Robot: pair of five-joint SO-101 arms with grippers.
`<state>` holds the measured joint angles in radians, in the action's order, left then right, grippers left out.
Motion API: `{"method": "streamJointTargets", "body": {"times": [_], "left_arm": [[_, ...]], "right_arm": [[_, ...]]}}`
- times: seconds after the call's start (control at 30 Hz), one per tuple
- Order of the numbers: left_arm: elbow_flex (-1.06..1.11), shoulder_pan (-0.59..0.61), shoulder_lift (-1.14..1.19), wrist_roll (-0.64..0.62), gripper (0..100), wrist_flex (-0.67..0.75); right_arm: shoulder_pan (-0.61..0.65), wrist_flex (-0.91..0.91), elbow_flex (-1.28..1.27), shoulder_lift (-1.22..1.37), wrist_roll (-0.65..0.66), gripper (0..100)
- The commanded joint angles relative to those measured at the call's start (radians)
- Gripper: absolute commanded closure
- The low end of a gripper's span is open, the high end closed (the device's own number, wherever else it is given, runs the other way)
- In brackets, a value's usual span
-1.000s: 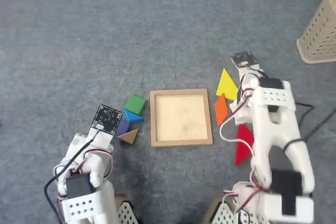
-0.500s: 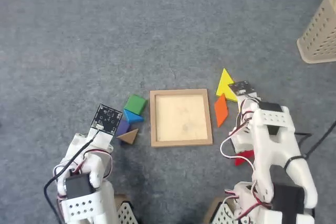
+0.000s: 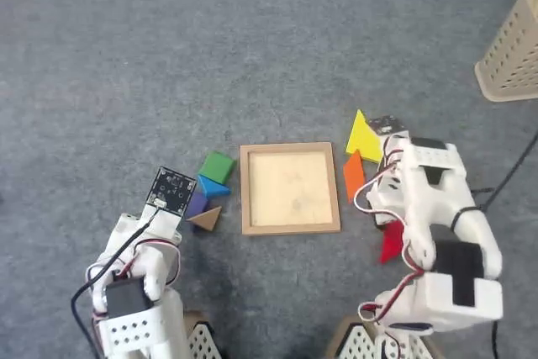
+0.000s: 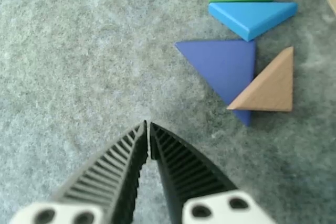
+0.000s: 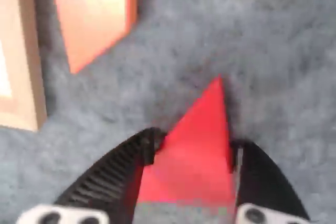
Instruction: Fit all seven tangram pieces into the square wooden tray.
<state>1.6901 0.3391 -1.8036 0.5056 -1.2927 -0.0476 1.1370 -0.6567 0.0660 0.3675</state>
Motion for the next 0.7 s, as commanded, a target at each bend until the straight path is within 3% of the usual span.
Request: {"method": "streamJointTargets", "body": {"times": [0.0, 0.1, 0.3, 0.43, 0.67], "left_arm": [[-0.004, 0.006, -0.012, 0.009, 99, -0.003], [-0.004, 0.006, -0.012, 0.009, 99, -0.003], [-0.004, 0.006, -0.012, 0.009, 99, -0.003], [-0.004, 0.006, -0.012, 0.009, 99, -0.003], [-0.004, 0.006, -0.012, 0.009, 99, -0.003]], "right_arm": [[-0.022, -0.025, 0.087, 0.051, -0.015, 73.9], [-0.022, -0.05, 0.115, 0.044, -0.051, 76.3], [-0.022, -0.041, 0.149, 0.044, -0.083, 96.6], [-0.022, -0.03, 0.192, 0.042, -0.078, 97.0], [-0.024, 0.174, 0.391, -0.004, -0.081, 97.1]]}}
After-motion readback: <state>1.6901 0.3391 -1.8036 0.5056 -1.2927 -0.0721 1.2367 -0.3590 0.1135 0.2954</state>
